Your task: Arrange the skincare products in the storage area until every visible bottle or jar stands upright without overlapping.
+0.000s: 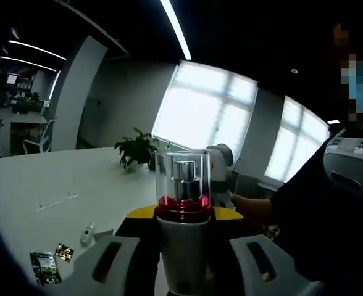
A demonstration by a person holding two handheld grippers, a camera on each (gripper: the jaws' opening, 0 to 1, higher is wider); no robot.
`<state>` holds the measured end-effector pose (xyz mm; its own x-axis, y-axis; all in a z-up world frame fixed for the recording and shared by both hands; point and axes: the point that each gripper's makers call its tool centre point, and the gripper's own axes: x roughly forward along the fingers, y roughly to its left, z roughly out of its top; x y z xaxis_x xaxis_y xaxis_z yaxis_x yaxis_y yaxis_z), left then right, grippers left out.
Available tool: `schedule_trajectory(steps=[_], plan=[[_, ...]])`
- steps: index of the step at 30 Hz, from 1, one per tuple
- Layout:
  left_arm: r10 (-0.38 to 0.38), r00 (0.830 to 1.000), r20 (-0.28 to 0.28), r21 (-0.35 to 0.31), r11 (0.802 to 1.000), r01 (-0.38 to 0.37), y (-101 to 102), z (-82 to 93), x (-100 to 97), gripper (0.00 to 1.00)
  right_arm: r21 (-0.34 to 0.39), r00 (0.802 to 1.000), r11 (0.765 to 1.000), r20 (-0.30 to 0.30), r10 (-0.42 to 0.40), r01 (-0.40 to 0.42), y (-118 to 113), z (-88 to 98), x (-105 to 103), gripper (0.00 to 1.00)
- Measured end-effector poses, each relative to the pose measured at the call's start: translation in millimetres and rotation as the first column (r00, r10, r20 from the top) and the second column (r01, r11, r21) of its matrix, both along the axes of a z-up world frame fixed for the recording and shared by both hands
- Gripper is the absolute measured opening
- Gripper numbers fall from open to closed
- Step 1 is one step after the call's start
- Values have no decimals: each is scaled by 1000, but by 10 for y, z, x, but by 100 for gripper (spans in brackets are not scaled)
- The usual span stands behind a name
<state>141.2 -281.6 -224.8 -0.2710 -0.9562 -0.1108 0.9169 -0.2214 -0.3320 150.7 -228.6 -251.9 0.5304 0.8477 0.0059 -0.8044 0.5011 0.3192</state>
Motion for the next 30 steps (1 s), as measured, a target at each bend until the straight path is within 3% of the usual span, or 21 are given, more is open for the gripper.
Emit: schedule_trajectory(steps=[4,5,6,11,13,15,17,23,28,30], plan=[[-10,999,46,-27,1000,11,5,-13,-28,27,21,998,999,51,-41,40,-17,5,4,19],[-21,993,120,-66,997,29,2,-14,-57,27,-3,992,998,106,-62,63,-34,-2,8,19],[-21,990,137,-68,997,30,10,-40,-78,27,-21,988,997,138,-70,74,-40,-19,0,19],[-34,988,152,-67,997,44,26,-143,-157,27,-35,985,996,160,-72,78,-12,-112,-81,19],[-34,990,139,-66,997,44,26,-167,-165,28,-44,982,995,174,-75,84,-14,-136,-98,19],[-10,998,58,-135,991,18,24,-60,-142,29,-62,980,994,183,-82,95,-20,-181,-105,19],[12,1000,24,-177,984,-8,52,-3,-84,29,-64,981,993,172,-91,103,-39,-224,-108,19],[76,995,67,-109,992,-69,106,-276,-4,39,-28,975,987,162,-150,156,-179,-320,-145,19],[109,994,4,-88,990,-108,157,-476,6,41,-61,957,968,179,-228,242,-400,-473,-139,19],[134,991,-3,-96,986,-134,165,-506,28,46,-65,955,964,173,-243,257,-457,-523,-149,19]])
